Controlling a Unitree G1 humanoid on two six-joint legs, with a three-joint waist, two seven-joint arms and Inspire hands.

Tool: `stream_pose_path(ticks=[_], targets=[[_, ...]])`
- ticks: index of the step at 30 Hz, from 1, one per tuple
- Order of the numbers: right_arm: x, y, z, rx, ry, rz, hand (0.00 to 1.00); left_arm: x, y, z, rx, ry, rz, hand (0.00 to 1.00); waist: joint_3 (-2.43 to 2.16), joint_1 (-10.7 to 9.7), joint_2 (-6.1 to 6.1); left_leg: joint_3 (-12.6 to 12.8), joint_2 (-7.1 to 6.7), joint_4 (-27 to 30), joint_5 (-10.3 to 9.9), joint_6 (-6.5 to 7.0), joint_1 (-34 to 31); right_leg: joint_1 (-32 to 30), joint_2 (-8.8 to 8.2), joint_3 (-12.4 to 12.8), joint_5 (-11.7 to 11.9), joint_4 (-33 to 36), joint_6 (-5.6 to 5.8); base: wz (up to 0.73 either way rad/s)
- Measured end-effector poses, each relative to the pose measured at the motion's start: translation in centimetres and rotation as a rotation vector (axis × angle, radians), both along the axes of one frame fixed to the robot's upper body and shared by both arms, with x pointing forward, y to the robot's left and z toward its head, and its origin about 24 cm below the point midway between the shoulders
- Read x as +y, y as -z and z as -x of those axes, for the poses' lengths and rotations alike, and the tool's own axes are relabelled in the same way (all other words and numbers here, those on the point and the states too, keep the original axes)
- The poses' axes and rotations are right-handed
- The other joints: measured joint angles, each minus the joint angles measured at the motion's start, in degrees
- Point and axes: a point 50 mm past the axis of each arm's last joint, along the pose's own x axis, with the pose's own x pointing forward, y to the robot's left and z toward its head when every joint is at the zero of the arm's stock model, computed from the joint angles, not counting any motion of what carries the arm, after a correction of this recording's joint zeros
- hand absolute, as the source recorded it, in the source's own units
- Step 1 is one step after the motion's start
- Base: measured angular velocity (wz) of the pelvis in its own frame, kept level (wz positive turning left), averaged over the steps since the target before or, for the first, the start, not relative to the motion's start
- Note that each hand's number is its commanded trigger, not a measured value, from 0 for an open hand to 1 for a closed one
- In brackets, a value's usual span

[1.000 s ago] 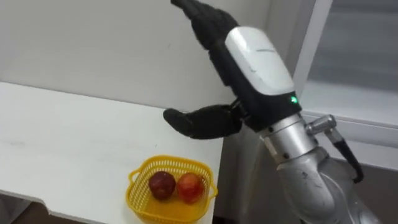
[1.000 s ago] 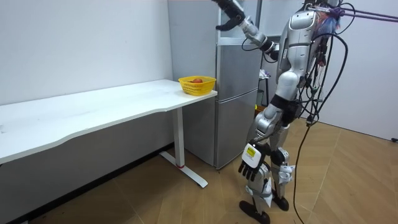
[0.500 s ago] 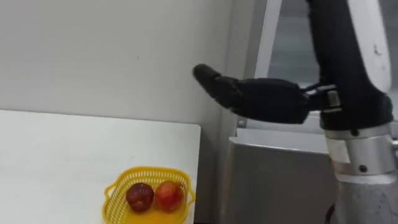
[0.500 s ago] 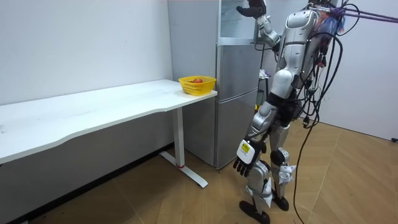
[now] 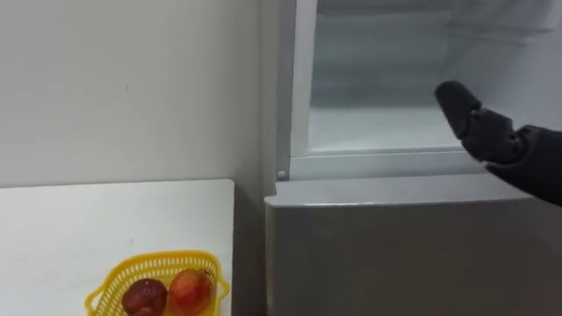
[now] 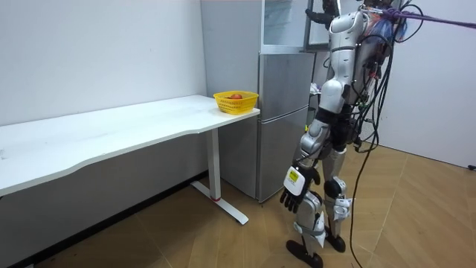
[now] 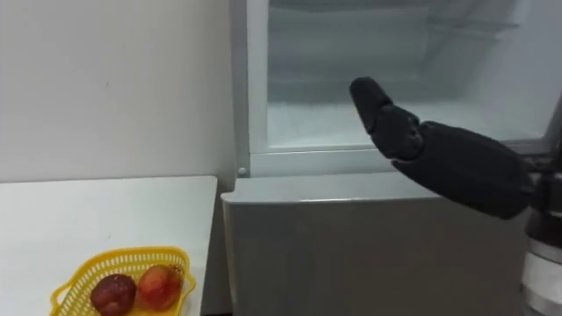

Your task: Retrieve from the upper fridge

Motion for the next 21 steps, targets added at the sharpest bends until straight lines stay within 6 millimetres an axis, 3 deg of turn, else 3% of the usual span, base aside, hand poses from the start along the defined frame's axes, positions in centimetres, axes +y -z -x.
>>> stream_pose_path(ticks=[3,11,15,21], targets=[[-0.8,1.1,0.2,0.05,0.042,-0.012,0.0,0.0,0.0,0.0,-0.001,-0.007,-0.002,0.0,0.3,-0.2,0.36,1.26,0.28,-0.72,-0.1,-0.14,0.71,0.11,0.24,1.01,0.02,-0.15,-0.04,-0.2],[-2.7,6.2,0.3,0.352,0.136,-0.071,0.0,-0.3,0.1,0.2,0.021,-0.04,0.007,0.0,0.21,-1.16,0.88,3.0,0.69,-1.21,-0.55,-0.41,0.16,-1.15,0.77,3.21,0.08,-0.09,-0.14,-0.12],[-2.6,6.8,0.3,0.414,0.123,-0.057,0.0,-0.4,0.2,-0.3,0.022,-0.039,0.018,0.0,0.23,-1.12,1.38,3.17,0.67,-1.57,-0.55,-0.39,0.14,-1.51,0.75,3.22,0.06,-0.16,-0.14,-0.01],[-2.1,7.7,-0.1,0.511,0.048,-0.053,0.0,-0.3,0.1,-0.6,0.013,-0.039,0.018,0.0,0.27,-1.12,0.86,3.78,0.74,-2.05,-0.55,-0.41,0.05,-2.18,0.75,3.6,0.03,-0.15,-0.17,-0.04]])
